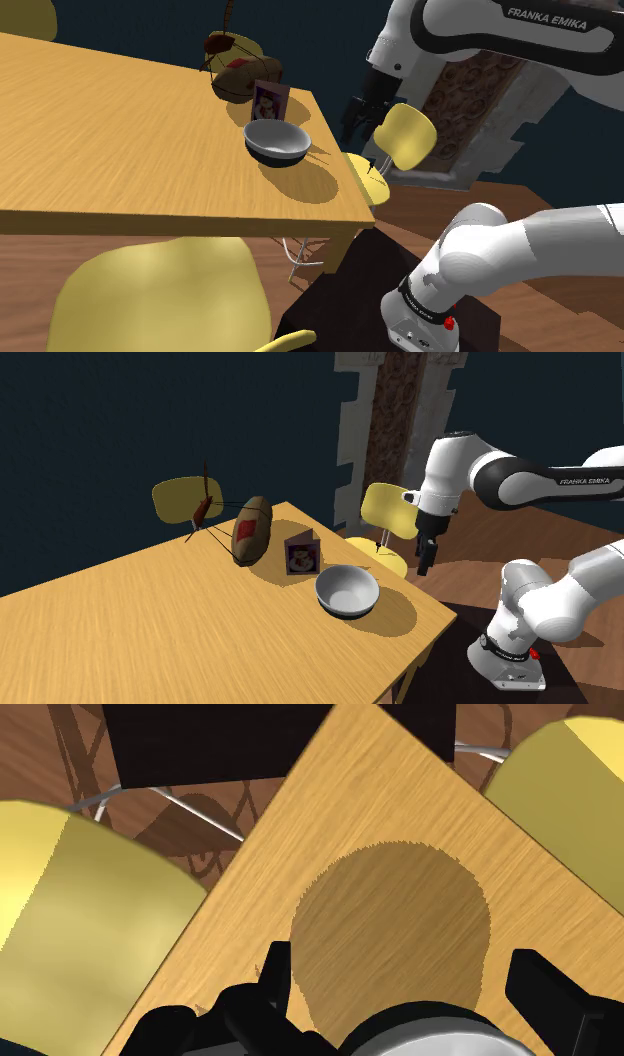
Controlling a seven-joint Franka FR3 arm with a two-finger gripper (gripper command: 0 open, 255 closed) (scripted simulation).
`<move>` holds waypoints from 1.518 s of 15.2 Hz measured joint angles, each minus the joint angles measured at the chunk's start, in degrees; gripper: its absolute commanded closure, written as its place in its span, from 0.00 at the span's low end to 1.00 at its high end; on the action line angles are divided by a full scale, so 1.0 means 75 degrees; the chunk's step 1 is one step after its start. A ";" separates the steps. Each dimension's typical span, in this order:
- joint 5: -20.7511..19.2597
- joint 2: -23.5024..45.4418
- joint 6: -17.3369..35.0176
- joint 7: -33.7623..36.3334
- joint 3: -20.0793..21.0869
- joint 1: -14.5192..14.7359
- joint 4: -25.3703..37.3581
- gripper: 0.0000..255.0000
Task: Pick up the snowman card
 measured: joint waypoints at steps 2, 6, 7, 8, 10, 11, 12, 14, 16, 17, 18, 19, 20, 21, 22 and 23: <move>-0.0039 0.0157 0.0036 -0.0076 -0.0033 -0.0002 0.0120 0.00; -0.0228 0.1197 0.0322 -0.0513 -0.0156 0.0033 0.0852 0.00; -0.0282 0.1543 0.0397 -0.0652 -0.0203 0.0038 0.1124 0.00; -0.0335 0.1883 0.0449 -0.0792 -0.0250 0.0040 0.1405 0.00; -0.0410 0.2441 0.0515 -0.1010 -0.0290 0.0067 0.1894 0.00; -0.0448 0.2742 0.0574 -0.1140 -0.0323 0.0072 0.2140 0.00; -0.0478 0.3045 0.0638 -0.1252 -0.0341 0.0084 0.2379 0.00; -0.0533 0.3671 0.0719 -0.1463 -0.0368 0.0105 0.2925 0.00; -0.0585 0.4276 0.0684 -0.1660 -0.0384 0.0124 0.3571 0.00; -0.0609 0.4580 0.0605 -0.1761 -0.0393 0.0129 0.3953 0.00; -0.0630 0.4903 0.0565 -0.1867 -0.0402 0.0132 0.4327 0.00; -0.0658 0.5174 0.0511 -0.1973 -0.0410 0.0131 0.4650 0.00; -0.0674 0.5550 0.0402 -0.2079 -0.0417 0.0130 0.5141 0.00; -0.0696 0.5895 0.0346 -0.2165 -0.0411 0.0137 0.5550 0.00; -0.0718 0.6205 0.0285 -0.2279 -0.0418 0.0127 0.5923 0.00; -0.0739 0.6507 0.0179 -0.2335 -0.0398 0.0145 0.6337 0.00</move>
